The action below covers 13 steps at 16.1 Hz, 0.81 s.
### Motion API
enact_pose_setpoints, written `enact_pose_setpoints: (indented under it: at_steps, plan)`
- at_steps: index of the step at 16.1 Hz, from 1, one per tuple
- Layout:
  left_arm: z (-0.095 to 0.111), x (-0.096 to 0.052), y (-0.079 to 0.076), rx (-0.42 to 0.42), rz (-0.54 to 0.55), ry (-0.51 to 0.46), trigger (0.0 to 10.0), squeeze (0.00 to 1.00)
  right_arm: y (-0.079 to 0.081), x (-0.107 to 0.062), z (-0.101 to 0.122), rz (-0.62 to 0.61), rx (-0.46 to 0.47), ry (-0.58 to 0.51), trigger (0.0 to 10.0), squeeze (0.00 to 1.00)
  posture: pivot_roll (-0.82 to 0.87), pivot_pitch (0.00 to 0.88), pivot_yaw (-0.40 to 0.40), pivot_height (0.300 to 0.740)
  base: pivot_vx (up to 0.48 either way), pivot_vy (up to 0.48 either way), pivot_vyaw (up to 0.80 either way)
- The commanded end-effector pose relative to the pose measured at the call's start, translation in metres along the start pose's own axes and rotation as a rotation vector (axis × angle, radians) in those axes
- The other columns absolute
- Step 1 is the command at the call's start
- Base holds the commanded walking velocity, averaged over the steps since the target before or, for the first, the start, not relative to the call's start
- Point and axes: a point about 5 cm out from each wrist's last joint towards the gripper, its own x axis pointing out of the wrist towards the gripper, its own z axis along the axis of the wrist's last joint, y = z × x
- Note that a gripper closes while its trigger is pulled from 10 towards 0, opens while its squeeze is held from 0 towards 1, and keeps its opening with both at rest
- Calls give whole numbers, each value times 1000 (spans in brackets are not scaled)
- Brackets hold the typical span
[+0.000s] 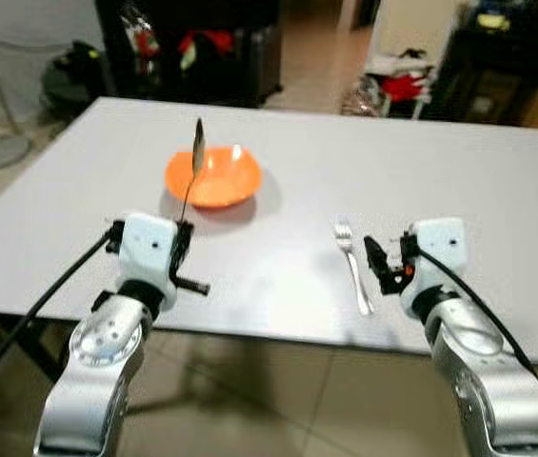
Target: Setting the table
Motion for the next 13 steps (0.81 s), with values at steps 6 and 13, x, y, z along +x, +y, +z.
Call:
enact_pose_setpoints:
  at_steps: [6,13]
  plan:
    - [-5,1,16,60,39,26,10000,0,3,-8,-2,36,-29,24,10000,0,-102,42,5,740,47,0,0]
    - [-32,-3,18,181,29,191,10000,0,6,-9,-22,56,-31,93,10000,0,-67,20,27,740,0,0,0]
